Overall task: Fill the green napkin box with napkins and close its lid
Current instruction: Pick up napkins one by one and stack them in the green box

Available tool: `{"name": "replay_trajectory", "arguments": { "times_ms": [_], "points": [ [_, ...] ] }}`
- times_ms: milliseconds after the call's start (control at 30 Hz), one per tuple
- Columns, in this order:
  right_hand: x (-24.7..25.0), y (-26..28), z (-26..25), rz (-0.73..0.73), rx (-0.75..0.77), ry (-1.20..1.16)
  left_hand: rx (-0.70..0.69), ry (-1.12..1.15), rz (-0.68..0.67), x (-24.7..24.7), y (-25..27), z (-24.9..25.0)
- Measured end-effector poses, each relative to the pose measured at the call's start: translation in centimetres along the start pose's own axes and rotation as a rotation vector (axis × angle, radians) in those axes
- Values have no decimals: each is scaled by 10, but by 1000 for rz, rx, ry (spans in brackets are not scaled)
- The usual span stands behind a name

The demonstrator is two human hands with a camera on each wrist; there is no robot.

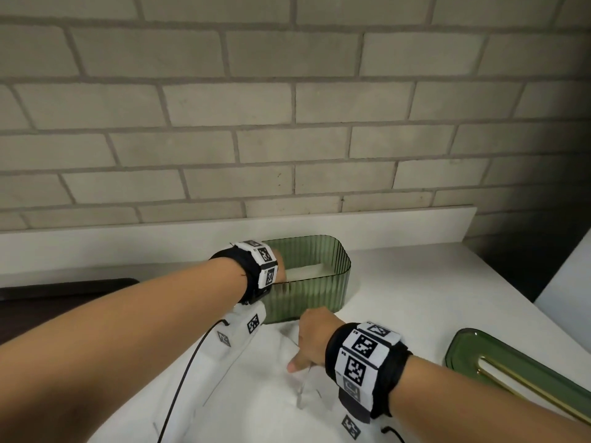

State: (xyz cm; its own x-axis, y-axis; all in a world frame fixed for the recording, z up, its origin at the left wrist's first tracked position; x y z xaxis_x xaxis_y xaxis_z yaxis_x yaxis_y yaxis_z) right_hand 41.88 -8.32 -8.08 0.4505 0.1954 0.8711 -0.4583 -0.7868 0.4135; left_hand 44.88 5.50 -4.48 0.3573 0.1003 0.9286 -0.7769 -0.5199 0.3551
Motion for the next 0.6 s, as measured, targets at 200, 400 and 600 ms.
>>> {"name": "replay_trajectory", "arguments": {
  "times_ms": [200, 400, 600],
  "points": [
    [0, 10, 15, 130, -3, -475, -38, 132, 76, 33, 28, -1],
    [26, 39, 36, 44, 48, -618, -115, 400, 233, 49, 69, -41],
    [67, 66, 44, 174, 54, -586, -82, 503, 355, 28, 88, -87]
  ]
}}
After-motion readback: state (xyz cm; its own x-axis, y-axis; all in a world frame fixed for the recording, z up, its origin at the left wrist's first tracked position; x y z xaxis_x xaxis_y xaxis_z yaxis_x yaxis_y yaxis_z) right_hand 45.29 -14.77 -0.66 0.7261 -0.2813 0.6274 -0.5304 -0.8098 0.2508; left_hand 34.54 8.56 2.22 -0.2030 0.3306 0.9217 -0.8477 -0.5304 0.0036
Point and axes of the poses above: each hand's wrist, its own y-axis away from the middle knuckle, its own x-axis out of the back of the hand, z = x × y, the point moved 1 cm from there along -y, towards the middle knuckle, and after that the axes turned 11 degrees about x, right-handed, at the moved point
